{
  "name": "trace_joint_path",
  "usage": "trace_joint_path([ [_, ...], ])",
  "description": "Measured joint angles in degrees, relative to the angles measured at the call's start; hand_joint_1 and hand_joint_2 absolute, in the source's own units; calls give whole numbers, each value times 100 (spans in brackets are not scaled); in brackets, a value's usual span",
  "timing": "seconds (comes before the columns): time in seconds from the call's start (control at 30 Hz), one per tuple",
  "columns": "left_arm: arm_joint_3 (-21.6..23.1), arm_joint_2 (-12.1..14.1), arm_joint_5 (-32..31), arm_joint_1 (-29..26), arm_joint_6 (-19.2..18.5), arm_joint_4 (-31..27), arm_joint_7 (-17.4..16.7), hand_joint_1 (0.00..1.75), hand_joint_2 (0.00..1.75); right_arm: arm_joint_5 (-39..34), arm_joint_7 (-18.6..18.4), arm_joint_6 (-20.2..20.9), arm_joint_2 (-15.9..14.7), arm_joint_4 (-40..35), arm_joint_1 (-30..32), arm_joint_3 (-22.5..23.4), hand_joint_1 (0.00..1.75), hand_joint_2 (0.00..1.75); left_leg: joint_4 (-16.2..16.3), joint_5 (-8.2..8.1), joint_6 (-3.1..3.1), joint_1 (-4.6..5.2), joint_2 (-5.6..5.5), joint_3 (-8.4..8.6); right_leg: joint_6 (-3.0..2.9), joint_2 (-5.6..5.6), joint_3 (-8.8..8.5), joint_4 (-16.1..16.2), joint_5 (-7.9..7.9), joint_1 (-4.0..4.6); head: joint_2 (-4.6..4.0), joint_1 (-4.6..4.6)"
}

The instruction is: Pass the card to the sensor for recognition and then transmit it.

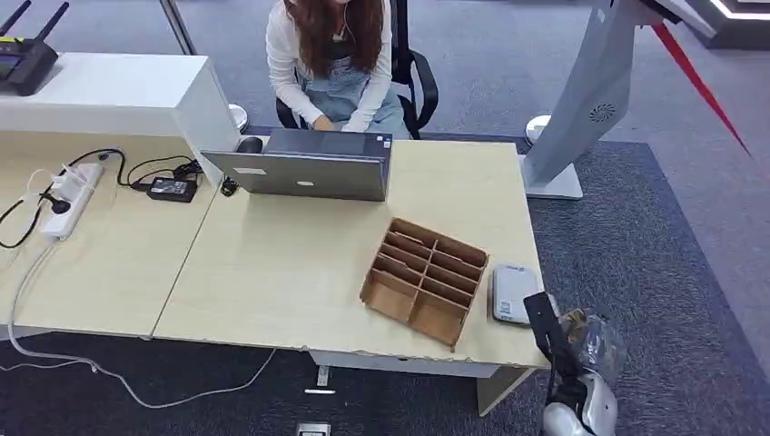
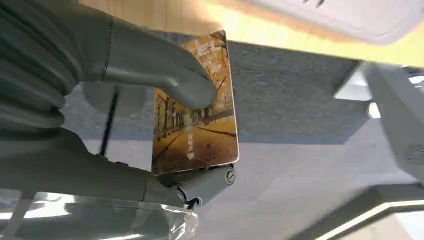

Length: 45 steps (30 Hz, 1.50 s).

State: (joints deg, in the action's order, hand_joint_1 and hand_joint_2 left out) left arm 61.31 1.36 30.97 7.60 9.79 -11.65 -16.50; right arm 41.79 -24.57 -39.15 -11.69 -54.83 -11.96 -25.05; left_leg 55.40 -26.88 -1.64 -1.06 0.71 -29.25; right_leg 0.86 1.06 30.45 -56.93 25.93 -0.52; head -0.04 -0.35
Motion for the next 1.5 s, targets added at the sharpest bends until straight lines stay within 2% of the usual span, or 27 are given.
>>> trace_joint_path([
  [0.1,0,0,-15,-1,-13,0,0,0,0,335,-58,249,-109,-631,-55,7,175,175,1,5,6,2,-1,0,1,2,4,0,-2,-1,0,0],
  [0.23,0,2,-20,-24,-39,0,41,0,0,1033,-422,684,-252,-1695,-170,11,175,175,1,7,5,3,-9,-23,5,5,3,-5,-6,-2,0,0],
  [0.3,2,11,-37,-15,-57,2,48,0,0,1553,-518,1081,-197,-2343,-615,-57,175,175,1,9,1,9,30,-25,-1,-33,40,-9,-19,-6,0,-4],
  [0.37,0,9,-37,27,-61,0,50,0,0,1699,-629,1292,-136,-2806,-1011,-109,175,175,2,14,3,3,23,-15,7,-32,34,-8,-16,-3,0,-7],
  [0.43,0,4,-52,25,-61,0,59,0,0,1714,-653,1296,-125,-3174,-1157,-168,175,175,3,15,2,0,-14,-14,14,11,18,-7,-8,-1,0,-2],
  [0.6,2,9,-55,4,-59,0,59,0,0,1694,-636,1211,-125,-3638,-1168,-219,171,175,2,14,2,6,-11,-20,13,7,21,-7,-9,-4,0,-2],
  [0.7,0,9,-57,7,-59,0,57,0,0,1688,-603,1196,-127,-3793,-1168,-249,166,175,3,14,3,8,-11,-20,13,7,22,-7,-9,-6,0,-2],
  [0.83,2,9,-109,5,-61,0,59,0,0,1775,-347,1213,-151,-3926,-1282,-313,157,175,2,14,3,10,-11,-26,12,6,24,-7,-10,-8,0,-2],
  [0.9,2,9,-136,10,-72,0,63,0,0,1898,-288,1400,-147,-3994,-1502,-383,155,175,2,15,2,9,-9,-25,11,5,25,-7,-11,-7,0,-2],
  [0.97,2,9,-179,11,-102,0,85,0,0,2156,-290,1760,-99,-4029,-1775,-539,155,175,2,17,0,8,-9,-24,10,4,25,-8,-13,-7,0,-2],
  [1.03,2,9,-223,23,-147,0,105,0,0,2436,-295,2103,7,-4027,-2033,-715,161,175,2,18,-1,5,-9,-25,10,5,26,-8,-13,-4,0,-2],
  [1.2,17,9,-343,31,-212,0,170,0,0,2510,-275,2415,312,-3968,-2588,-1169,148,175,1,19,-2,2,-11,-31,10,5,28,-10,-13,-1,0,-2],
  [1.4,35,2,-435,56,-258,0,330,0,0,1915,-100,2337,896,-2985,-3546,-1554,145,175,0,19,-2,2,-11,-31,10,7,29,-11,-13,-1,0,0],
  [1.47,44,2,-452,53,-258,0,354,0,0,1817,-83,2326,1032,-2637,-3736,-1661,110,175,1,20,-3,3,-12,-32,10,7,28,-11,-13,-1,0,0],
  [1.5,48,2,-463,53,-258,0,361,0,0,1764,-67,2326,1113,-2465,-3802,-1696,110,175,1,20,-3,3,-13,-33,10,7,28,-11,-13,-1,0,0],
])
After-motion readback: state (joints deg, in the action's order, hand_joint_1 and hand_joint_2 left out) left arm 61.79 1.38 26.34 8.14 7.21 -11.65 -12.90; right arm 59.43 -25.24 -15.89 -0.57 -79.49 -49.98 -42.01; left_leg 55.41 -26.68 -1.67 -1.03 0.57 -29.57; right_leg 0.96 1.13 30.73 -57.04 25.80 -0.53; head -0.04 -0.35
